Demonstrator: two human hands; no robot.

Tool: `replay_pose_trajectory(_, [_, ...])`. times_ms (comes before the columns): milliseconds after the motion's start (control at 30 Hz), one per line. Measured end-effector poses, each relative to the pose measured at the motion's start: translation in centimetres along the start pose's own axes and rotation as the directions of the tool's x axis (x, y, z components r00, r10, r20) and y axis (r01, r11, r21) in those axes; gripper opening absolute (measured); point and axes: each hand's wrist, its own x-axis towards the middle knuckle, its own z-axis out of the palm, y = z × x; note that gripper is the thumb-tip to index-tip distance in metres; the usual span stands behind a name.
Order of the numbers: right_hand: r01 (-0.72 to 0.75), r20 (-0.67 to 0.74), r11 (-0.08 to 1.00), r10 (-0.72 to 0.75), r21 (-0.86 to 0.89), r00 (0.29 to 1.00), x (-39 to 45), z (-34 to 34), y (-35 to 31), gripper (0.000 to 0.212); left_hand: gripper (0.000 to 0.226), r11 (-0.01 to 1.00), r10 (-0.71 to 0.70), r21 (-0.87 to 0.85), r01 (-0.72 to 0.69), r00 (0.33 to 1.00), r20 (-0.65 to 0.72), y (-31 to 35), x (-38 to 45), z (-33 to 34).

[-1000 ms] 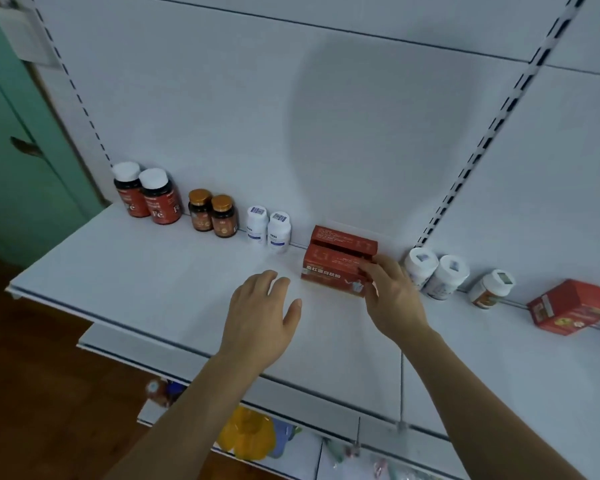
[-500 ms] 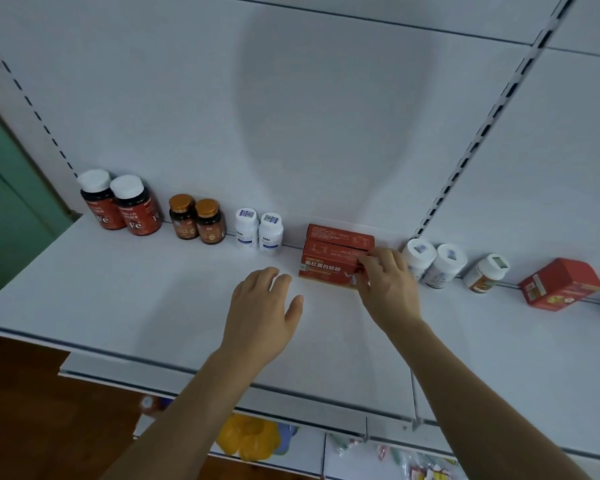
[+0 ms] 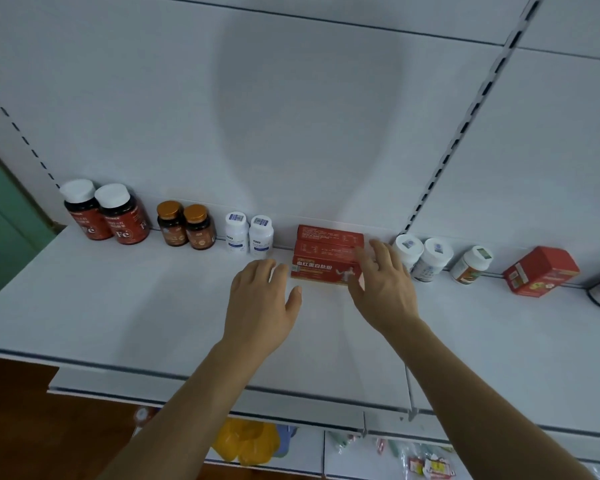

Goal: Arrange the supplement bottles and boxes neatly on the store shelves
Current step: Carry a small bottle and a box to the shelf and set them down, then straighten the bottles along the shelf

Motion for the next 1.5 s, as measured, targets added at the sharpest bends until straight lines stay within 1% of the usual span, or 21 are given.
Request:
replay_pose_trajectory(67, [-0.003,-0.003,1.000,0.003,-0.031,1.000,-1.2,-1.2,0.3,0.052,0.044,1.000,0.020,0.018,-0.020,0.999,-0.025,0.7,0.4,0.1])
replay_pose_trajectory(133, [-0.017,0.049,0.996,0.021,-0.084,0.999,-2.6,-2.3,0.8,0.057,0.047,0.999,0.046,0.022,-0.045,0.998,-0.037,1.7,0.6,0.2])
replay_pose_trajectory(200, [-0.055,0.097,0.989,0.069,-0.134,0.993,-3.8,-3.4,1.4,0.060,0.051,0.997,0.070,0.020,-0.069,0.997,-0.036,2.9,0.7,0.3])
replay_pose_trajectory(267, [-0.099,0.115,0.982,0.119,-0.162,0.986,-5.0,-4.7,2.1,0.065,0.052,0.996,0.084,0.007,-0.084,0.996,-0.041,4.4,0.8,0.5])
replay_pose_trajectory(400, [-0.173,0.098,0.972,0.189,-0.159,0.977,-7.7,-7.6,4.2,0.072,0.052,0.992,0.126,-0.014,-0.126,0.992,-0.029,8.4,0.4,0.4])
replay_pose_trajectory(567, [-0.257,0.066,0.952,0.271,-0.166,0.960,-11.5,-11.3,8.5,0.069,0.055,0.979,0.202,-0.007,-0.202,0.979,-0.018,15.5,-0.4,0.1])
replay_pose_trajectory(700, [-0.337,0.052,0.926,0.350,-0.169,0.935,-15.6,-14.9,13.4,0.071,0.058,0.963,0.270,0.007,-0.270,0.963,-0.013,22.8,-1.6,0.4])
replay_pose_trajectory(900, [-0.421,0.011,0.891,0.429,-0.170,0.903,-22.6,-20.4,23.6,0.071,0.057,0.934,0.354,-0.038,-0.355,0.935,-0.021,35.9,-5.0,2.4])
replay_pose_trajectory(1033, [-0.490,0.017,0.850,0.502,-0.195,0.864,-27.4,-24.0,30.4,0.073,0.059,0.912,0.408,-0.070,-0.405,0.913,0.021,44.7,-7.1,4.1])
replay_pose_trajectory(1133, [-0.553,0.024,0.807,0.569,-0.210,0.822,-30.4,-26.3,35.0,0.069,0.057,0.879,0.473,-0.087,-0.468,0.880,0.044,50.7,-8.2,5.2])
replay_pose_trajectory(1267, [-0.637,0.009,0.745,0.651,-0.199,0.759,-33.7,-28.4,40.6,0.071,0.058,0.835,0.546,-0.115,-0.537,0.836,0.058,58.0,-8.4,7.0])
replay_pose_trajectory(1367, [-0.678,0.004,0.699,0.697,-0.228,0.717,-35.8,-29.2,44.7,0.071,0.061,0.802,0.594,-0.135,-0.581,0.799,0.092,63.6,-8.2,8.9])
replay_pose_trajectory(1500, [-0.716,-0.021,0.644,0.739,-0.271,0.673,-37.0,-31.2,51.2,0.072,0.061,0.754,0.650,-0.205,-0.624,0.755,0.088,71.2,-7.6,11.7])
